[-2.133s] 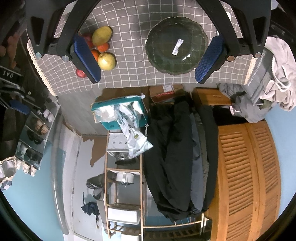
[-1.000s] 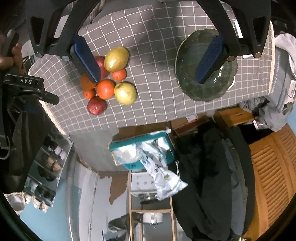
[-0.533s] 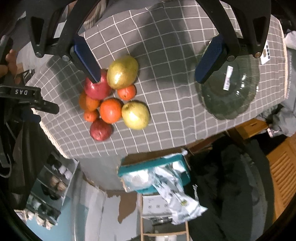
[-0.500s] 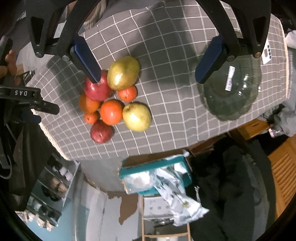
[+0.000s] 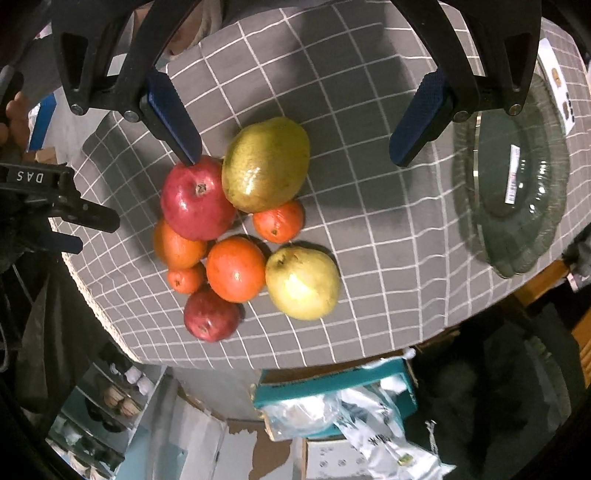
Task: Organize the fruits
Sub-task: 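Lower the left tool onto the large green pear while the right tool approaches the red apple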
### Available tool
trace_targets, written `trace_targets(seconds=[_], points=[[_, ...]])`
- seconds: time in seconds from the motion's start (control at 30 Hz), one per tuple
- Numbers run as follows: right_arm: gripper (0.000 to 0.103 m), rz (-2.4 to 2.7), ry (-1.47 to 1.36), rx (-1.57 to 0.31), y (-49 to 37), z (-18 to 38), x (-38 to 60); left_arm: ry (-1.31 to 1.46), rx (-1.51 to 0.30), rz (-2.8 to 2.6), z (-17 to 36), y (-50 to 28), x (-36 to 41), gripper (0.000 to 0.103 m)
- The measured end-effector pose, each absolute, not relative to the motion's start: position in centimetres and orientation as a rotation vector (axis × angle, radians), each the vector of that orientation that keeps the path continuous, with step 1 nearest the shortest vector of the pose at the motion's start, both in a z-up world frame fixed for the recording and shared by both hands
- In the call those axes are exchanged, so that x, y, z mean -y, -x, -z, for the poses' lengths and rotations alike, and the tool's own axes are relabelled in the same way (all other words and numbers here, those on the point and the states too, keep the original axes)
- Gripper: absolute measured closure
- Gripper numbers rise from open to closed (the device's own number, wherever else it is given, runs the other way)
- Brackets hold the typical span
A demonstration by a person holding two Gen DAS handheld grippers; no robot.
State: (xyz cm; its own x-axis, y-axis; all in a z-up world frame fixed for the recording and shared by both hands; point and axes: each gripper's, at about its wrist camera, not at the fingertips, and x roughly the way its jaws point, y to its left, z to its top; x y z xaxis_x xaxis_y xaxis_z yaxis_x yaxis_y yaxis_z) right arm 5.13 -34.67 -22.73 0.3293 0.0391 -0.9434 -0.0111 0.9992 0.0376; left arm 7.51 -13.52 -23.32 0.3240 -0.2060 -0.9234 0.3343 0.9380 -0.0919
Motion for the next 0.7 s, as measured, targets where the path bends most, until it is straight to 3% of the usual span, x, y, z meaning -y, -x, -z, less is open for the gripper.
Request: trace_targets(seconds=[0.13,0.3,0.57,0.7], points=[[0.013,-0.045,-0.033,-1.246,-5.3,23.5,34.8,-0.143,-1.221,0.361,24.9,-7.8,14.3,0.001],[0.013,-0.059,-0.045,-1.258,-5.5,24.4,34.7,-0.126,-1.276,0.369,26.8,-8.4,14.4,0.011],[0.013,-0.059,-0.049,-1.282,-5.9,25.6,34.9,-0.103,-1.328,0.410,28.6,-8.8,14.7,0.011],[0.013,-0.059,-0.049,-1.286,-6.0,25.9,35.0,-0.091,-1.354,0.433,29.6,-8.7,14.7,0.017]])
